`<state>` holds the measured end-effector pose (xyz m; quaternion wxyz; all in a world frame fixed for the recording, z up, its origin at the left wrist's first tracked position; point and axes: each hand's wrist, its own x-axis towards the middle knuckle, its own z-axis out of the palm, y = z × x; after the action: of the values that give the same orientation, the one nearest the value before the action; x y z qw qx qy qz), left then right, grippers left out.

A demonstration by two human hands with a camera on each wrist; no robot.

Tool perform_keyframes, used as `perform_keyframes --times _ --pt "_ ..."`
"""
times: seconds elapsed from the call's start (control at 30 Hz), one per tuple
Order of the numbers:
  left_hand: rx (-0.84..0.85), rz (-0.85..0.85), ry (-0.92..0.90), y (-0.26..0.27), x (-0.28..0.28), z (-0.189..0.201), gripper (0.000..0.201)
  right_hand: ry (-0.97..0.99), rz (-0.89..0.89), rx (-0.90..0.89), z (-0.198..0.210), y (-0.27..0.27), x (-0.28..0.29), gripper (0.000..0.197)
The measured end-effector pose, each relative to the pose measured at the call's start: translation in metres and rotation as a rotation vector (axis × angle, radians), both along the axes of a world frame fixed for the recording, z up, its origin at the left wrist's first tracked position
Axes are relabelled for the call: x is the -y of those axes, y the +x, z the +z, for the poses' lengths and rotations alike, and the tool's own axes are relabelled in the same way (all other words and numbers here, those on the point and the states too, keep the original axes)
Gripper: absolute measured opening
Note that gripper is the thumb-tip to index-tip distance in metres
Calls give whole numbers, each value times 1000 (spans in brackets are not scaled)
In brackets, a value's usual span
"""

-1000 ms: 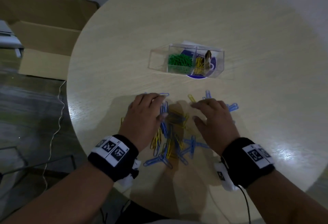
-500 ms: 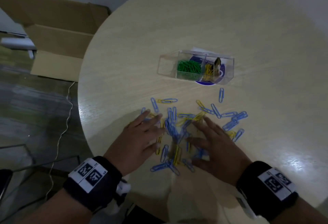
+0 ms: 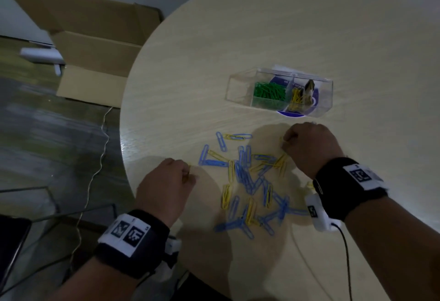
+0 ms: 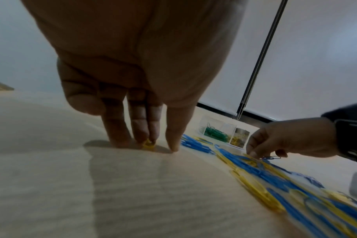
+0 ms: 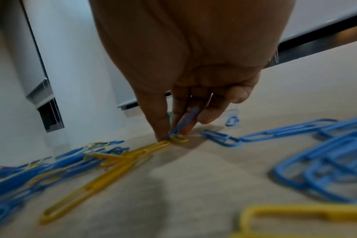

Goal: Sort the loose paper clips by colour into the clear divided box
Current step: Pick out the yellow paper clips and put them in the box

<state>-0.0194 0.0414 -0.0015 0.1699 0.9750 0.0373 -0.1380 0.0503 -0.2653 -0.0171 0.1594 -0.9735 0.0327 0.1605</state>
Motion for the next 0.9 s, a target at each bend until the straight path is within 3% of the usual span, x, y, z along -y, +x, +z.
perform_keyframes --times 0.07,0.2,0.3,0.37,0.47,0.53,0.6,0.77,0.9 --pt "35 -27 -38 -3 -4 -4 11 14 -1 -14 -1 2 -5 2" --pt "24 3 -105 -3 -9 -8 13 28 2 -70 3 2 -9 15" --pt "-40 70 -170 5 -14 -9 20 180 -89 28 12 0 -9 9" --pt "-46 28 -168 12 -15 -9 21 253 -109 131 18 -1 -13 19" --pt "82 -142 -155 26 -5 -6 23 211 150 218 18 2 -28 39" --pt "131 -271 -143 32 5 -7 27 72 382 199 11 4 -41 48" --pt "131 -360 -109 35 11 -12 30 -75 476 128 6 4 -49 55" --pt "133 -361 -51 29 9 -16 28 -278 373 67 4 -7 -42 66" --pt "160 -331 -146 32 10 -11 24 -189 190 64 3 -13 -28 61"
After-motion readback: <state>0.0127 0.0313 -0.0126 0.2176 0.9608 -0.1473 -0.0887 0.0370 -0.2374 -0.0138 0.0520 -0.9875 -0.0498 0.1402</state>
